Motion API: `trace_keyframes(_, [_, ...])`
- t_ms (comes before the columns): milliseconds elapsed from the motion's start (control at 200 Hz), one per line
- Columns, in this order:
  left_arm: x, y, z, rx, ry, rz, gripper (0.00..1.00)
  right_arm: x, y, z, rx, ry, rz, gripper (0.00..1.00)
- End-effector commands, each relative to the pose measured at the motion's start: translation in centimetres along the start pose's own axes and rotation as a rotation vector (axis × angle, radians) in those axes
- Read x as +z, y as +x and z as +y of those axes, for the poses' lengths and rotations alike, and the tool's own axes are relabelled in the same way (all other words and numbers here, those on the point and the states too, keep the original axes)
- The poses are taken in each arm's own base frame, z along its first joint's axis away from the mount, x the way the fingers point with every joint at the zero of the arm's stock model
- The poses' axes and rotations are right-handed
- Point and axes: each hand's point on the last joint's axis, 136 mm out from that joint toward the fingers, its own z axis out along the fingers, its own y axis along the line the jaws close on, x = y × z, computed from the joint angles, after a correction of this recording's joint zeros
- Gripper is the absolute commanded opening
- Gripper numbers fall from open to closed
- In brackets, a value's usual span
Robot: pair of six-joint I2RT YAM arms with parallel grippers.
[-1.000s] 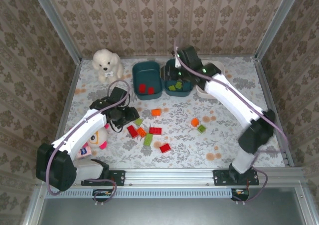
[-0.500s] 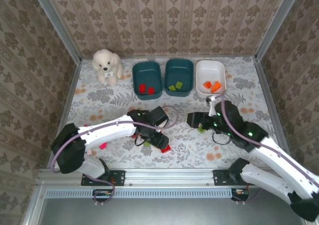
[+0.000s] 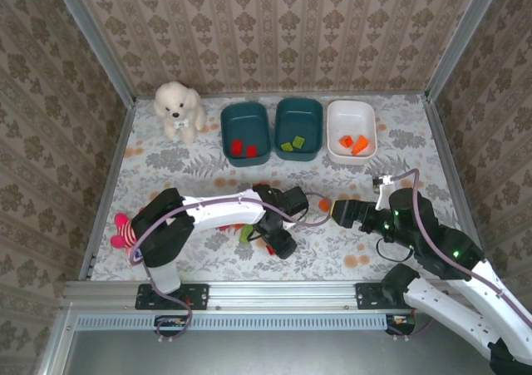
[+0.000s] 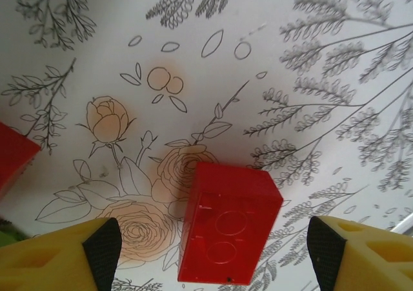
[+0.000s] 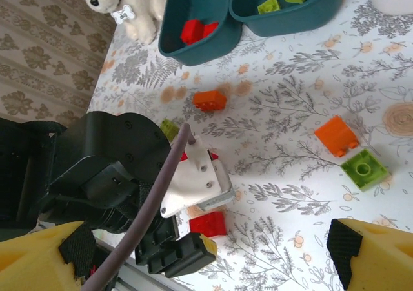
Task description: Sort the legos into containers by color
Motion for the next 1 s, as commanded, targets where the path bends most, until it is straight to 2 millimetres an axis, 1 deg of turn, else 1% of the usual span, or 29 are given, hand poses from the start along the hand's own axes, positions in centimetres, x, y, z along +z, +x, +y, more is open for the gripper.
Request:
trace_keyframes(0, [0.1,0.3,-0.8,0.079,0.007,0.042,0.78,-1.1,-0.6,-0.4,0.019,0.025,-0.033,0.96])
trace_keyframes(80, [0.8,0.4,-0.7,0.089,-0.018,0.063,0.74,-1.1,-0.6,-0.4,0.022,0.025,-0.034,0.96])
trace_keyframes(135, [1.3,0.3,-0.6,0.088,-0.025,0.073,0.70,-1.0,-0.6,-0.4,0.027,0.023,-0.034,0.96])
trace_keyframes(225, [1.8,0.3,-0.6,0.077,-0.029,0.077,0.60,-0.7,-0.5,-0.4,0.036,0.020,-0.029,0.96])
trace_keyframes(320, [1.9,-0.2,-0.4,0.068,-0.047,0.058,0.52,-0.5,-0.3,-0.4,0.040,0.020,-0.022,0.96])
trace_keyframes(395, [1.7,-0.6,0.0,0.063,-0.072,0.047,0.40,-0.3,-0.4,-0.3,0.039,0.020,-0.020,0.96])
trace_keyframes(430, [1.4,-0.8,0.2,0.058,-0.080,0.037,0.36,-0.3,-0.5,-0.2,0.037,0.020,-0.020,0.96])
trace_keyframes(515, [0.1,-1.5,0.5,0.037,-0.097,-0.005,0.33,-0.3,-0.9,0.0,0.022,0.023,-0.019,0.96])
trace_keyframes(565, [-1.2,-2.3,0.7,-0.001,-0.085,-0.048,0.32,-0.4,-1.2,0.3,0.007,0.026,-0.021,0.95])
trace_keyframes(620, [-3.3,-3.3,1.4,-0.066,-0.062,-0.109,0.30,-0.6,-1.5,0.4,-0.010,0.034,-0.020,0.95])
trace_keyframes(660, [-4.9,-4.1,2.2,-0.118,-0.047,-0.159,0.29,-0.6,-1.7,0.6,-0.023,0.039,-0.018,0.95])
trace_keyframes(735, [-8.3,-5.7,4.6,-0.236,-0.019,-0.260,0.28,-0.5,-1.9,0.8,-0.042,0.044,-0.012,0.95])
trace_keyframes(840, [-12.1,-7.5,8.6,-0.394,0.028,-0.385,0.26,0.3,-2.2,1.3,-0.059,0.034,0.001,0.95])
trace_keyframes(920, [-13.9,-8.9,12.4,-0.508,0.051,-0.476,0.25,1.2,-2.3,1.8,-0.072,0.031,0.022,0.95])
trace_keyframes(995, [-14.8,-10.0,16.2,-0.625,0.077,-0.538,0.25,2.2,-2.6,2.4,-0.080,0.021,0.031,0.95])
